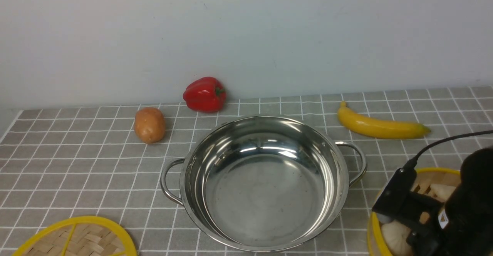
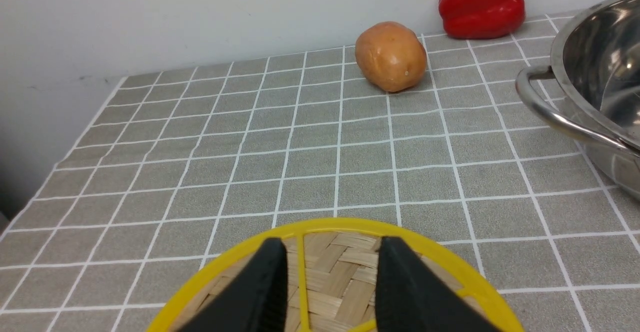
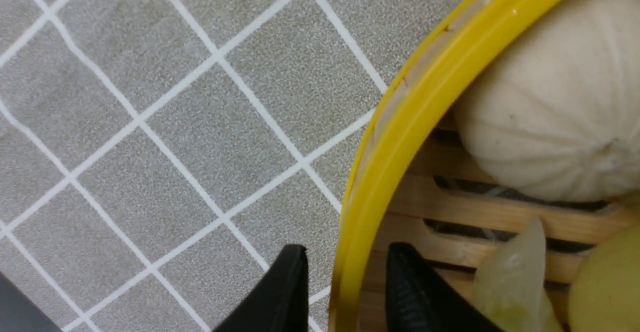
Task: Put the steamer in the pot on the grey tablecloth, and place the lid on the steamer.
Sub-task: 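Reach for and grasp the rim of the bamboo steamer holding the buns with the right gripper, then place the bamboo steamer basket of food into the steel pot with the right gripper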
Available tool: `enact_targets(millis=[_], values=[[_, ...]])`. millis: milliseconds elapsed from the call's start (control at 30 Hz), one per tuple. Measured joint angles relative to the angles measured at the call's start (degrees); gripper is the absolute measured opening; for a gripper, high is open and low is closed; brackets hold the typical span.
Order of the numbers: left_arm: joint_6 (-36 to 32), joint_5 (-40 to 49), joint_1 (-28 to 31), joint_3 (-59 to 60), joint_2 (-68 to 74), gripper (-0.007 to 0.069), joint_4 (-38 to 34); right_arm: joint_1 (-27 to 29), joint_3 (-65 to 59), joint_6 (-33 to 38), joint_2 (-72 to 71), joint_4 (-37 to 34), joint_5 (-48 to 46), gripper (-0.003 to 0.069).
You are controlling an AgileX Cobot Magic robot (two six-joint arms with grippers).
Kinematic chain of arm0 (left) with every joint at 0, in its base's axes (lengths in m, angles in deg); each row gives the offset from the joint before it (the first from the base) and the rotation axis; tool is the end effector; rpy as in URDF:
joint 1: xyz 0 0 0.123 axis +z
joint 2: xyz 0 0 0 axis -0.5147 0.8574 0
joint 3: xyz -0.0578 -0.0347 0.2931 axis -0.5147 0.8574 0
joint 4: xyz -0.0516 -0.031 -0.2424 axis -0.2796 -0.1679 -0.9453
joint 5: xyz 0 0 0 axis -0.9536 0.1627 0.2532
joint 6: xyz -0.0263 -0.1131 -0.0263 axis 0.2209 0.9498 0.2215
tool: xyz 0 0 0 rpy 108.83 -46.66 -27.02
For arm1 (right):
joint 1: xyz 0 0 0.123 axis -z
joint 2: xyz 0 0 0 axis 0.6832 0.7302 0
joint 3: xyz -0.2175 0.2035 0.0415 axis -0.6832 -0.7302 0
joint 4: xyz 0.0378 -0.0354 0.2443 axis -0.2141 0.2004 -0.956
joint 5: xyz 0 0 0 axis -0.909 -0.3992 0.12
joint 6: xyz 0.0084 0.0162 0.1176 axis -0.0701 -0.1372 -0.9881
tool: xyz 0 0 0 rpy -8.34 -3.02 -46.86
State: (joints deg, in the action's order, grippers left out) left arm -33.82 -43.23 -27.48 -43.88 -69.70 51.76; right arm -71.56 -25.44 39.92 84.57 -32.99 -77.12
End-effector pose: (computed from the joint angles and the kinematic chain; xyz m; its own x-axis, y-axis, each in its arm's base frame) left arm 0.0618 0.0044 0.1689 -0.2934 0.1194 -0.9485 -0.0261 0.9908 0.1328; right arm 0.1857 0.1179 0.1733 -0.7145 -0.6995 0.0090 -0.6923 0.7089 0.1350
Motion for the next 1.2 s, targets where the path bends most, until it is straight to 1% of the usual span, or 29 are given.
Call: enact_targets(millis=[233,267,400,467,500,733,833,1033,1200], values=[[0.0,0.0,0.0,0.0,0.0,0.0243,0.0,0.0,0.0,0.0,0.7,0.0,0.2,0.0237],[0.0,0.0,0.0,0.0,0.0,0.0243,0.0,0.0,0.0,0.0,0.7,0.0,0.1,0.0227],[0.0,0.0,0.0,0.0,0.0,0.0243,0.0,0.0,0.0,0.0,0.7,0.0,-0.2,0.0165],[0.0,0.0,0.0,0.0,0.0,0.0243,0.0,0.0,0.0,0.1,0.7,0.0,-1.0,0.0108],[0.0,0.0,0.0,0.0,0.0,0.0243,0.0,0.0,0.0,0.0,0.7,0.0,-1.7,0.0064],[0.0,0.0,0.0,0.0,0.0,0.0243,0.0,0.0,0.1,0.0,0.1,1.5,-2.7,0.0064],[0.0,0.0,0.0,0.0,0.0,0.0243,0.0,0.0,0.7,-0.8,-1.1,3.2,-4.8,0.0064],[0.0,0.0,0.0,0.0,0.0,0.0243,0.0,0.0,5.1,-4.2,-6.4,6.7,-13.7,0.0082],[0.0,0.0,0.0,0.0,0.0,0.0243,0.0,0.0,8.3,-6.0,-11.6,7.0,-15.1,0.0085]])
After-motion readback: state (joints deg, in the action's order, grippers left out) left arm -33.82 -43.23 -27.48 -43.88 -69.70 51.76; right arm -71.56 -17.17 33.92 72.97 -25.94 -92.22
